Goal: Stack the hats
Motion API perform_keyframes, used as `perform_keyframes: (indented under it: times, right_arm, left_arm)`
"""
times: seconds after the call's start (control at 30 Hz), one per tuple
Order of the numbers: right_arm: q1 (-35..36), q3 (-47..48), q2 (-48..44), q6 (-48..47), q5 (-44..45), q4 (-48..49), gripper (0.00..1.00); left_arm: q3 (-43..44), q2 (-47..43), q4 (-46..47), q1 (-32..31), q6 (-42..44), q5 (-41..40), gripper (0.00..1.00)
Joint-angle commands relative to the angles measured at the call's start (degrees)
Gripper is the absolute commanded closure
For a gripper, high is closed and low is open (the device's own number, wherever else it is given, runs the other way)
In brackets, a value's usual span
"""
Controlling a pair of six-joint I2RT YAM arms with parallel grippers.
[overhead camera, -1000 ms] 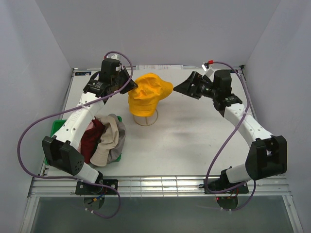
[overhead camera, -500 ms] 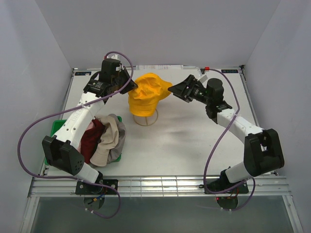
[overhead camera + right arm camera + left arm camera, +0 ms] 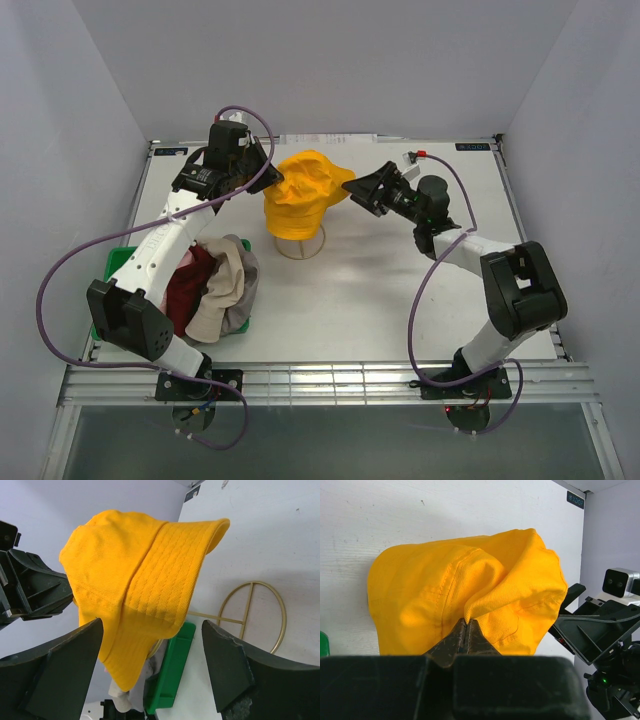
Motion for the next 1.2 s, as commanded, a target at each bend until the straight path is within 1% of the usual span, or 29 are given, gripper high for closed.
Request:
perform_keyframes:
  times: [0.0, 0.13, 0.33, 0.4, 0.43, 0.5, 0.53, 0.63, 0.67, 0.73, 0.83, 1.0, 1.1, 1.17]
  right_arm:
    - [1.0, -0.4, 1.2, 3.2, 0.9, 12.5, 0.15]
    - [1.9, 0.1, 2.0, 2.8, 2.1, 13.8, 0.16]
    - [2.5, -0.1, 1.4, 3.7, 3.3, 14.8, 0.21]
    - [2.5, -0.2, 1.0, 4.0, 3.3, 14.6, 0.27]
    - [2.5, -0.3, 0.8, 4.1, 3.3, 14.3, 0.32]
    - [2.5, -0.4, 0.2, 4.4, 3.2, 13.9, 0.39]
    - [2.5, -0.6, -0.1, 4.4, 3.2, 13.5, 0.45]
    - [2.6, -1.0, -1.1, 4.3, 3.4, 12.2, 0.54]
    - [2.6, -1.0, -1.6, 3.9, 3.4, 10.6, 0.58]
    - [2.6, -1.1, -2.6, 3.0, 3.4, 9.1, 0.61]
    - [2.6, -1.2, -3.6, 0.9, 3.7, 4.6, 0.63]
    - [2.6, 0.8, -3.1, -3.6, 4.0, -6.8, 0.68]
    - [2.6, 1.7, -2.0, -5.8, 3.9, -11.1, 0.72]
    - [2.6, 1.9, -1.2, -7.2, 3.6, -12.2, 0.72]
  left_arm:
    - [0.9, -0.8, 0.0, -0.1, -0.1, 0.3, 1.0]
    - [0.2, -1.1, 0.5, -0.1, -0.5, 0.4, 1.0]
    - [-0.1, -1.3, 0.6, -0.1, -0.6, 0.3, 1.0]
    - [-0.2, -1.3, 0.7, -0.1, -0.6, 0.3, 1.0]
    - [-0.2, -1.3, 0.7, -0.1, -0.6, 0.3, 1.0]
    - [-0.4, -1.4, 0.7, -0.1, -0.5, 0.2, 1.0]
    - [-0.4, -1.4, 0.7, -0.1, -0.5, 0.2, 1.0]
    - [-0.6, -1.6, 0.7, -0.1, -0.4, 0.2, 1.0]
    - [-0.7, -1.7, 0.7, -0.1, -0.3, 0.2, 1.0]
    - [-0.9, -2.0, 0.7, -0.1, -0.2, 0.1, 1.0]
    - [-1.3, -2.1, 0.8, -0.1, 0.0, 0.1, 1.0]
    - [-2.2, -2.3, 1.6, -0.1, 0.0, 0.6, 1.0]
    - [-2.6, -2.5, 1.7, -0.1, 0.3, 0.8, 1.0]
    - [-2.7, -2.8, 2.0, -0.1, 0.6, 0.9, 1.0]
